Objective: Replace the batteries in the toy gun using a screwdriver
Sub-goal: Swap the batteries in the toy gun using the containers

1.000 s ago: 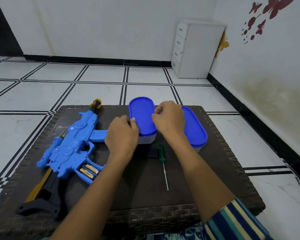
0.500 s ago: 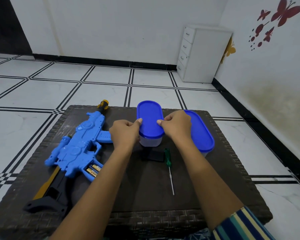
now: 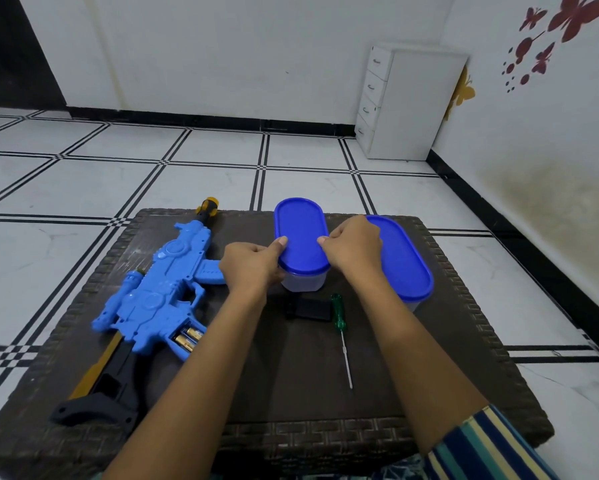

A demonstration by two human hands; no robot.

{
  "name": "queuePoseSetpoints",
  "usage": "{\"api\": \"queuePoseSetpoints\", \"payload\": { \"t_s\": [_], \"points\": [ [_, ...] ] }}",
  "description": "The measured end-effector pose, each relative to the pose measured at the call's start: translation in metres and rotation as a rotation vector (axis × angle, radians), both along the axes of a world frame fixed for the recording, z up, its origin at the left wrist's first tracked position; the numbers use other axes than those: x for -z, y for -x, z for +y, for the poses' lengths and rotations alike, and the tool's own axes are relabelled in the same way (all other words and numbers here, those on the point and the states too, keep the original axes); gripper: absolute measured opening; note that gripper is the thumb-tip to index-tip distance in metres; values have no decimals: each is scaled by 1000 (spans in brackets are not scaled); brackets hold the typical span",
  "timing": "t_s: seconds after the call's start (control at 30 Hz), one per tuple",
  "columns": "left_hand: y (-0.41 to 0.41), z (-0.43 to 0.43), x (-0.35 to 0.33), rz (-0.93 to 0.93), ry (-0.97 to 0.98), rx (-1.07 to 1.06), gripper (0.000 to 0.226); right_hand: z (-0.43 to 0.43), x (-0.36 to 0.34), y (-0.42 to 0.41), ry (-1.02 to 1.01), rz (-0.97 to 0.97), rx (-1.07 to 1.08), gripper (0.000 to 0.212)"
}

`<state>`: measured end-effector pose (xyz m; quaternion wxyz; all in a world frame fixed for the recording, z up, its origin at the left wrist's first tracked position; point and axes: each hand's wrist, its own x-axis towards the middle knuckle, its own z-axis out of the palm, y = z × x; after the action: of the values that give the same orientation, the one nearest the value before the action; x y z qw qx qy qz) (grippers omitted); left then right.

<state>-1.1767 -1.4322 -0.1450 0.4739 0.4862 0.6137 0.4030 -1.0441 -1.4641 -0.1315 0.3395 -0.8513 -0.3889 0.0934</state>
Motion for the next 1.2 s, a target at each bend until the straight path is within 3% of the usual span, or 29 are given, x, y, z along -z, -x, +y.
{"api": "queuePoseSetpoints", "payload": {
  "t_s": [0.17,0.3,0.43,0.6,0.77,0.83,0.9,1.0,1.07,1.13,1.2],
  "points": [
    [-2,12,-5,115,29,63,34,1,-11,12,149,-104,-39,16],
    [5,47,-19,101,202,210,36,24,-54,-1,386,-118,-181,14],
    [-9,86,-29,-88,79,139,41,57,-58,-14,100,107,-126,25],
    [-46,94,-11,-224,167,36,52,73,-17,-6,-32,380,0,37],
    [-50,94,-8,-299,212,-72,47,74,-13,-8,-116,542,67,12],
    [-50,92,-7,-288,219,-82,47,72,-14,-7,-101,557,95,12],
    [-51,90,-6,-231,172,-76,45,72,-12,-4,-106,441,80,13],
    [-47,84,-10,-118,20,-68,35,57,-23,14,-256,-74,-42,27],
    [-31,79,-24,-70,-114,-85,31,26,-40,34,-423,-249,-124,12],
    [-6,70,-38,-4,-231,-21,32,-13,-50,53,-251,-274,-204,22],
    [24,53,-46,123,-288,84,31,-51,-52,69,162,-283,-296,34]
  ]
}}
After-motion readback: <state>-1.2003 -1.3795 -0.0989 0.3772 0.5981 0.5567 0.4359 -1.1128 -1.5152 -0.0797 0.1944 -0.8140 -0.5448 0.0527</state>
